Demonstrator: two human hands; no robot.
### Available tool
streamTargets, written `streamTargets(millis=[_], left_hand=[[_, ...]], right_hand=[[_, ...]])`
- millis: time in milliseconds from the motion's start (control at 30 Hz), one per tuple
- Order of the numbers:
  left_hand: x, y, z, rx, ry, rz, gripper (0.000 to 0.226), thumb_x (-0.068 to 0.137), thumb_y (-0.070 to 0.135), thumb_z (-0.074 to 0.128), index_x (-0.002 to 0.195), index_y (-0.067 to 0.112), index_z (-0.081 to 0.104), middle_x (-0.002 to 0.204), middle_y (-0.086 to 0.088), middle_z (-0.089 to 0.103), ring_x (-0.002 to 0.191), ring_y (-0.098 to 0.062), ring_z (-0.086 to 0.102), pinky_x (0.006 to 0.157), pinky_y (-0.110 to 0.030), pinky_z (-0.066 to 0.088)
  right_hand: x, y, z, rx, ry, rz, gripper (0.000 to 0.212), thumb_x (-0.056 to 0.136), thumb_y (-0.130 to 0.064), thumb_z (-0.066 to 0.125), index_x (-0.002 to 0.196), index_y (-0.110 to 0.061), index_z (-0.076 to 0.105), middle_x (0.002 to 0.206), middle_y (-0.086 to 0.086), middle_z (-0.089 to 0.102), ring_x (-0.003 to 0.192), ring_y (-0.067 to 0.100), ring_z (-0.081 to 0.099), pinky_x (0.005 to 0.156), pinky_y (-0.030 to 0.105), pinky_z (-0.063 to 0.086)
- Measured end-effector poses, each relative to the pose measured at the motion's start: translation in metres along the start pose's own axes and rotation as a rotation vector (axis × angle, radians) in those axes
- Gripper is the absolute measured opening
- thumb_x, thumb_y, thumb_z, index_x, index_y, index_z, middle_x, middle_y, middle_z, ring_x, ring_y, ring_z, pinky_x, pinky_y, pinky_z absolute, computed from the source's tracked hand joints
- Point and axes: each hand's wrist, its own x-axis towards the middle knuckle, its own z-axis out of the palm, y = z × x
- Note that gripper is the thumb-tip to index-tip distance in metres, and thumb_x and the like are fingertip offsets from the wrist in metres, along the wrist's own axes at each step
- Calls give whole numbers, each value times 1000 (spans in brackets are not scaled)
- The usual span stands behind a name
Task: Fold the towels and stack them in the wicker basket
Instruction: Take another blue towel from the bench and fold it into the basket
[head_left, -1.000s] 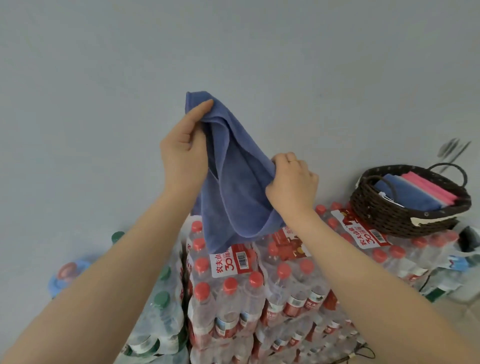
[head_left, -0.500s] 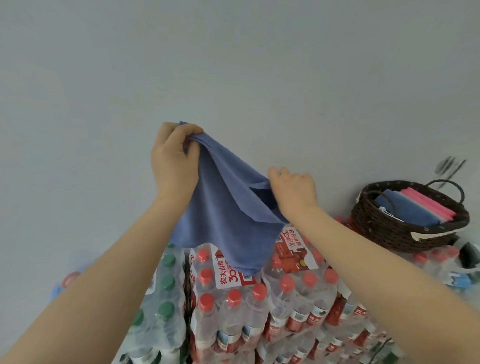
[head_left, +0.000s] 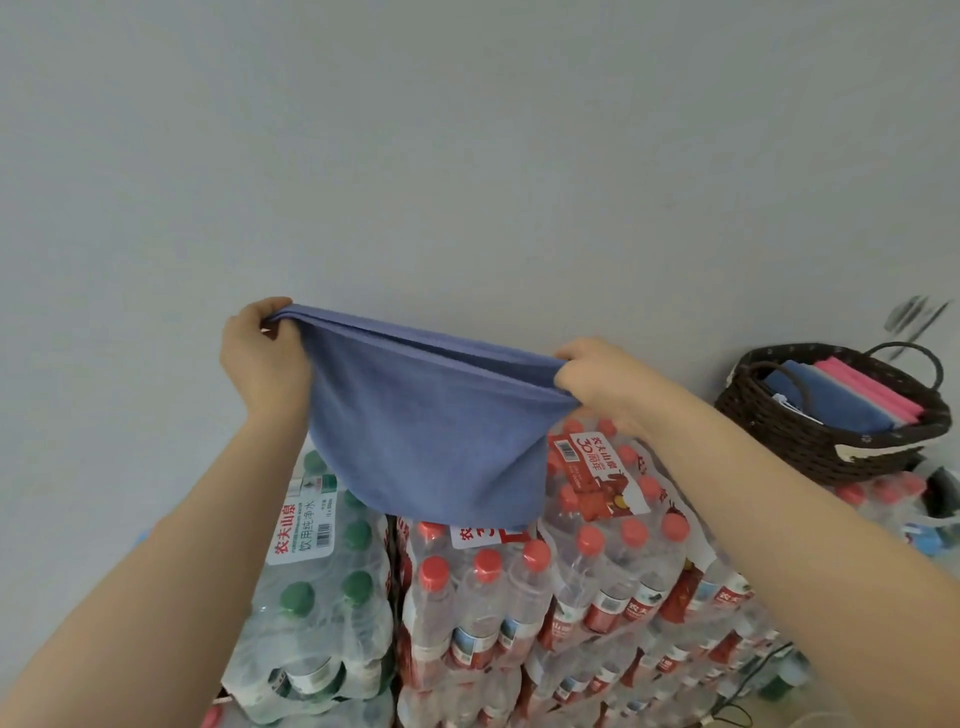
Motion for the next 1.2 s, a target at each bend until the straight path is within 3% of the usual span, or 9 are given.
streamTargets(millis=[133, 233, 400, 500, 700, 767, 933, 1067, 1200], left_hand=[[-8, 2, -8, -1, -5, 44, 32, 85, 5, 44, 109, 13, 64, 112, -9, 63, 92, -15, 56, 86, -22, 44], [-26, 5, -12, -33, -79, 98, 30, 86, 3, 45, 107, 14, 64, 108, -9, 62, 75, -8, 56, 65, -6, 43], [-62, 13, -19, -9, -121, 172, 25, 88, 8, 48, 104, 15, 66, 98, 2, 58, 71, -4, 54, 68, -8, 41], [-83, 28, -20, -6, -111, 210, 22, 89, 9, 47, 101, 15, 64, 98, 4, 56, 76, -7, 51, 66, 3, 35], [-124, 55, -27, -131, -39, 187, 18, 85, 8, 50, 92, 22, 59, 81, 18, 54, 71, 1, 50, 69, -10, 41], [-141, 59, -30, -141, -27, 211, 16, 84, 8, 52, 91, 20, 60, 83, 17, 50, 74, 2, 49, 72, -11, 40], [-174, 68, -46, -228, -38, 259, 18, 84, 10, 59, 74, 24, 53, 97, 21, 45, 92, 1, 51, 77, -7, 37], [-193, 63, -55, -613, -270, 35, 26, 89, 5, 52, 69, 22, 49, 57, 18, 53, 55, -1, 45, 52, -13, 36], [-200, 24, -54, -475, -394, -174, 21, 91, 13, 54, 71, 19, 57, 54, 16, 62, 55, 0, 55, 55, -14, 43]], right_hand=[[2, 1, -4, 797, 79, 166, 24, 86, 12, 37, 75, -3, 53, 78, 12, 53, 74, 20, 53, 74, 34, 52], [9, 17, -6, 860, 233, 146, 20, 87, 7, 38, 82, -3, 55, 81, 12, 54, 74, 21, 55, 78, 36, 53], [-5, 58, -15, -621, 568, -85, 14, 92, -13, 45, 104, -3, 46, 94, 15, 58, 76, 35, 58, 58, 35, 40], [-16, 72, -18, -788, 539, -182, 14, 93, -5, 40, 107, -4, 44, 91, 14, 62, 71, 32, 56, 57, 34, 37], [-46, 81, -43, 1019, 224, 208, 21, 96, -11, 35, 89, -7, 55, 47, 3, 63, 36, 11, 59, 35, 13, 43], [-64, 82, -49, 1320, 181, 208, 25, 97, -12, 37, 82, -10, 56, 48, 2, 65, 39, 10, 62, 39, 13, 47], [-97, 94, -66, 1401, 306, 42, 26, 94, -7, 39, 74, -18, 51, 39, -3, 49, 27, 4, 42, 31, 12, 29], [-109, 117, -71, 1218, 402, 38, 17, 90, -2, 43, 82, -15, 51, 33, -8, 43, 26, 3, 32, 30, 13, 23], [-101, 141, -55, 1102, 142, 313, 28, 91, -6, 38, 65, -14, 46, 30, -7, 44, 22, 3, 34, 27, 10, 21]])
